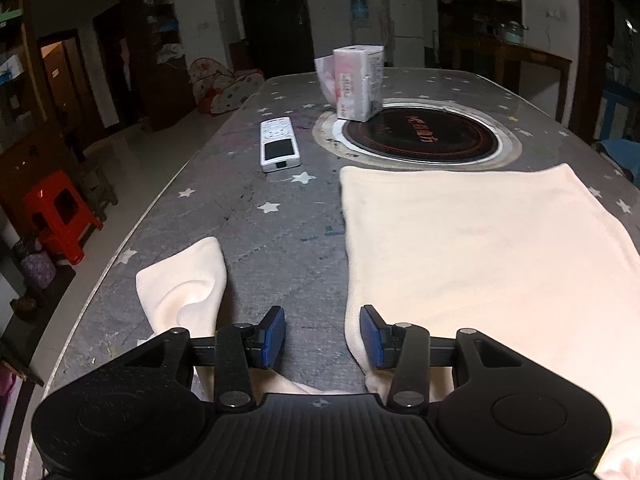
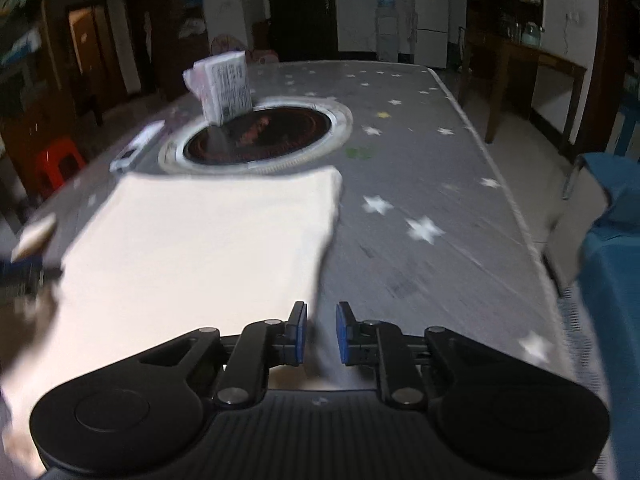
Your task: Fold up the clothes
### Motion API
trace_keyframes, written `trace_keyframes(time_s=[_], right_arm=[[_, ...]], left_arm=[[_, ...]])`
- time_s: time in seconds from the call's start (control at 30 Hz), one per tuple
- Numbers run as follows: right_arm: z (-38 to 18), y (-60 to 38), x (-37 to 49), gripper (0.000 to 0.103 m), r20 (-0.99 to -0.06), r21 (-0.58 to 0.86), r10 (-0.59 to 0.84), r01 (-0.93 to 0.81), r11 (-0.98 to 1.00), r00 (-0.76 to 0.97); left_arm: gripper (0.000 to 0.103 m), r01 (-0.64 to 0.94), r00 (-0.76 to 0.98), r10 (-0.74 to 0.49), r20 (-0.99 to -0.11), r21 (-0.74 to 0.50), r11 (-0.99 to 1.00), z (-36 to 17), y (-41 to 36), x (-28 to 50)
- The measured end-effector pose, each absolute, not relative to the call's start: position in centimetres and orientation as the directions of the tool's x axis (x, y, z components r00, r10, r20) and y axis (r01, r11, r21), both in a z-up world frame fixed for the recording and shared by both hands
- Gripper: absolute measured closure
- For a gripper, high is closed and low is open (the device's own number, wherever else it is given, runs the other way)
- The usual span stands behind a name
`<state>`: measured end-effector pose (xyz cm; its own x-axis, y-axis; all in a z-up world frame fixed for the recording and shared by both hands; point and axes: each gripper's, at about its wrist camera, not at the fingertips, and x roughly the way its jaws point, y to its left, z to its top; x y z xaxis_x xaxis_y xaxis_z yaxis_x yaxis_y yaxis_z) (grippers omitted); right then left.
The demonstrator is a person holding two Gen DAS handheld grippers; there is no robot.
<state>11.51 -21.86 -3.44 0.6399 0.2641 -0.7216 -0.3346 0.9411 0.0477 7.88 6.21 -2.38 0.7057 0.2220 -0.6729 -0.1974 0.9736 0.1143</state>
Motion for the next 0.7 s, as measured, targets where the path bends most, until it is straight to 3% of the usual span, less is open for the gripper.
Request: trace_keyframes(time_s=[0.27,0.5,0.7], right_arm=[[-2.7,-27.8,3.4,0.076,-0.731,-0.076,0.102,-0.229,0.97,0.674],[-2.0,-32.9,2.2,0.076,-0.734,0.029,0.072,-0.074,0.997,0.675],[-1.1,-35.8,5.4,0.072,-0.706,0.195,0.123,0.023,0.981,0.698]], left_arm=[[0.055,0.06,0.75,-0.041,-0.66,0.007,0.998,0.0,2.1,4.8],[0.046,0.395,0.686,-0.349,-0.638,-0.076,0.915,0.9,-4.8,2.8],[0.045,0.538,0.61,-0.438,-0.66,-0.061,0.841,-0.6,-9.7,2.5]])
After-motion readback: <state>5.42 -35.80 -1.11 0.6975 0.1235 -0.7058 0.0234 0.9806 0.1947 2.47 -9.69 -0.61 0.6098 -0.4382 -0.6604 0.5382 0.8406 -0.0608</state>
